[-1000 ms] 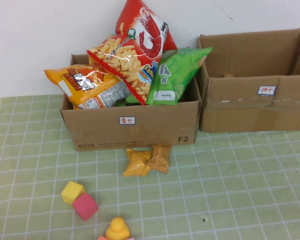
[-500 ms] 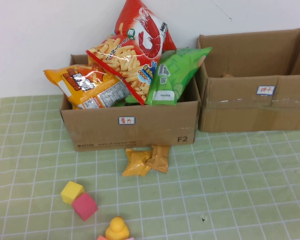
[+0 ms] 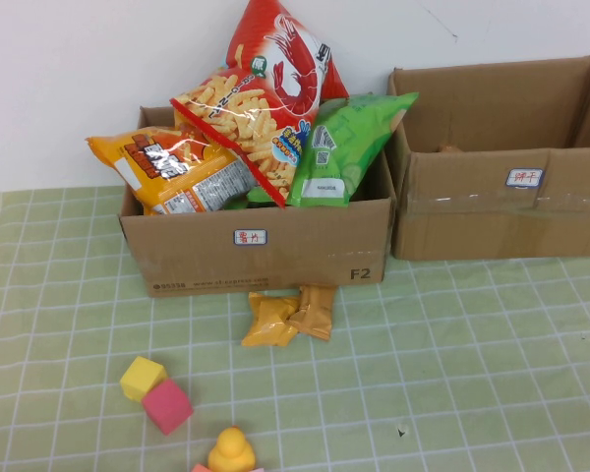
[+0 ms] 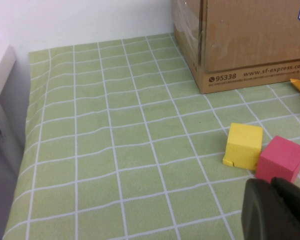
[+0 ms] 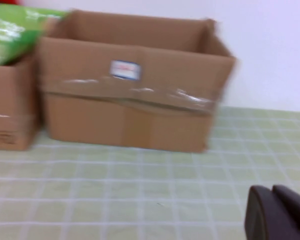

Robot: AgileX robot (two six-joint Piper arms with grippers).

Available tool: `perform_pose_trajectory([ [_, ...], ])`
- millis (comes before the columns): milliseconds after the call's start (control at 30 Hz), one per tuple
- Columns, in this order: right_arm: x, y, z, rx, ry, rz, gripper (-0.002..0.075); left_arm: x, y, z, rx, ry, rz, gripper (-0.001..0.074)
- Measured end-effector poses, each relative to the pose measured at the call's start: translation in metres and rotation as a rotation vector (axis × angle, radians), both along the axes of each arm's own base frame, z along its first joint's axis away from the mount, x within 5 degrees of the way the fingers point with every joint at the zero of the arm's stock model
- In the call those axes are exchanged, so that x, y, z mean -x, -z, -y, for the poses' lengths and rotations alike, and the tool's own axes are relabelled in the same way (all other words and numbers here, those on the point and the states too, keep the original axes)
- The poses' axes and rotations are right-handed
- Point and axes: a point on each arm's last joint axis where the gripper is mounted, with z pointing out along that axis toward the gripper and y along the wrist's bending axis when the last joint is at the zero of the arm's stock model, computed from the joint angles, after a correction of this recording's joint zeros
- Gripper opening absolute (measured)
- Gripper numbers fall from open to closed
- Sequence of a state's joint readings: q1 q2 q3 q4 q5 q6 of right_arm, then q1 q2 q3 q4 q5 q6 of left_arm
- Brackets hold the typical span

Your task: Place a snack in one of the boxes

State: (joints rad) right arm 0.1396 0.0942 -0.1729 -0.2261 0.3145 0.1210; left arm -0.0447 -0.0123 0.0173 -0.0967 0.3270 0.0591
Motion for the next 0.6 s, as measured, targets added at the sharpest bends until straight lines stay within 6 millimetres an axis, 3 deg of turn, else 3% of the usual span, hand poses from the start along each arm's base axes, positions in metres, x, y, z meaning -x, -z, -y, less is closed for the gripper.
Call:
perform_pose_trajectory([
  [100, 0.002, 0.017, 0.004, -0.002, 0.078, 0.006, -0.0002, 0.000, 0.000, 0.000, 0.000, 0.000, 0.000, -0.0002],
  [200, 0.002, 0.048, 0.005, -0.041, 0.117, -0.035, -0.0002, 0.000, 0.000, 0.000, 0.000, 0.000, 0.000, -0.0002],
  [300, 0.003, 0.062, 0.004, -0.087, 0.126, -0.120, -0.0002, 0.000, 0.000, 0.000, 0.000, 0.000, 0.002, -0.0001],
  [600, 0.004, 0.063, 0.003, -0.046, 0.101, -0.129, -0.0002, 0.000, 0.000, 0.000, 0.000, 0.000, 0.002, -0.0002],
])
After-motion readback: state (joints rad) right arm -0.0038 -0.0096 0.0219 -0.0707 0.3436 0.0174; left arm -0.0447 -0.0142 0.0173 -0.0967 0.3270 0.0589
